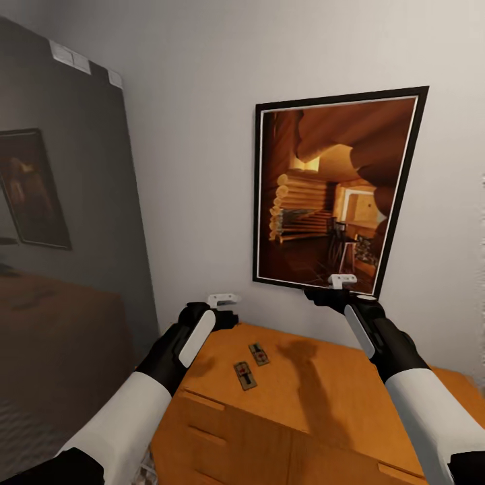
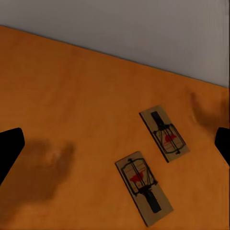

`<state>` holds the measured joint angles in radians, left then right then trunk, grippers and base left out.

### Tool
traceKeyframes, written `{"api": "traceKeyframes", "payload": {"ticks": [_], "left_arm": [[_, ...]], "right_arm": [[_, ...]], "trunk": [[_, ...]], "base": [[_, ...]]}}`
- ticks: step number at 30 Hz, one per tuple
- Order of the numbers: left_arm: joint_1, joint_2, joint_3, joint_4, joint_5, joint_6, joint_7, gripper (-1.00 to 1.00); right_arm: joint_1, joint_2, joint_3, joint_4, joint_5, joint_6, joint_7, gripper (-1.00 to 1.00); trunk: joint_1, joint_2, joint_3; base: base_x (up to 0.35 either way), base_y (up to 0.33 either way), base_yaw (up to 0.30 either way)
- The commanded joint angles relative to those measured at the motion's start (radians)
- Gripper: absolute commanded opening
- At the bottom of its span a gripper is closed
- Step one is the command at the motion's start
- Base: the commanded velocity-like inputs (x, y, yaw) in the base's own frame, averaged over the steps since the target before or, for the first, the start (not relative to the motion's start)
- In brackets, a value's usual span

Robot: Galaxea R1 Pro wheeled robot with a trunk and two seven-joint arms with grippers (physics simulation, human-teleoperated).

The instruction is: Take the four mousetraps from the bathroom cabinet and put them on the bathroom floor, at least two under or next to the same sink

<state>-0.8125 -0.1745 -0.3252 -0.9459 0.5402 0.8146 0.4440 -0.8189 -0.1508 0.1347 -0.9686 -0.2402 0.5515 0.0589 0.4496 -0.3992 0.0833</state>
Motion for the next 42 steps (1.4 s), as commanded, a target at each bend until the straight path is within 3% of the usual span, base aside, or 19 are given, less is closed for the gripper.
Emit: {"api": "traceKeyframes", "payload": {"ticks": [1, 10, 18, 42], "left_arm": [[-0.001, 0.000, -0.002, -0.001, 0.011, 0.001, 0.010, 1.00], [-0.001, 0.000, -0.002, -0.001, 0.011, 0.001, 0.010, 1.00], [-0.001, 0.000, 0.000, -0.001, 0.011, 0.000, 0.010, 1.00], [-0.001, 0.000, 0.000, -0.001, 0.011, 0.000, 0.010, 1.00]], "right_arm": [[0.000, -0.001, 0.002, -0.001, -0.001, 0.004, 0.001, 1.00], [0.000, -0.001, 0.002, -0.001, -0.001, 0.004, 0.001, 1.00], [0.000, -0.001, 0.002, -0.001, -0.001, 0.004, 0.002, 1.00], [0.000, -0.001, 0.002, -0.001, -0.003, 0.004, 0.003, 1.00]], "trunk": [[0.000, -0.001, -0.001], [0.000, -0.001, -0.001], [0.000, -0.001, -0.001], [0.000, -0.001, -0.001]], "base": [[0.000, -0.288, 0.002], [-0.021, -0.272, 0.001], [-0.010, -0.063, 0.043], [0.000, -0.003, 0.275]]}}
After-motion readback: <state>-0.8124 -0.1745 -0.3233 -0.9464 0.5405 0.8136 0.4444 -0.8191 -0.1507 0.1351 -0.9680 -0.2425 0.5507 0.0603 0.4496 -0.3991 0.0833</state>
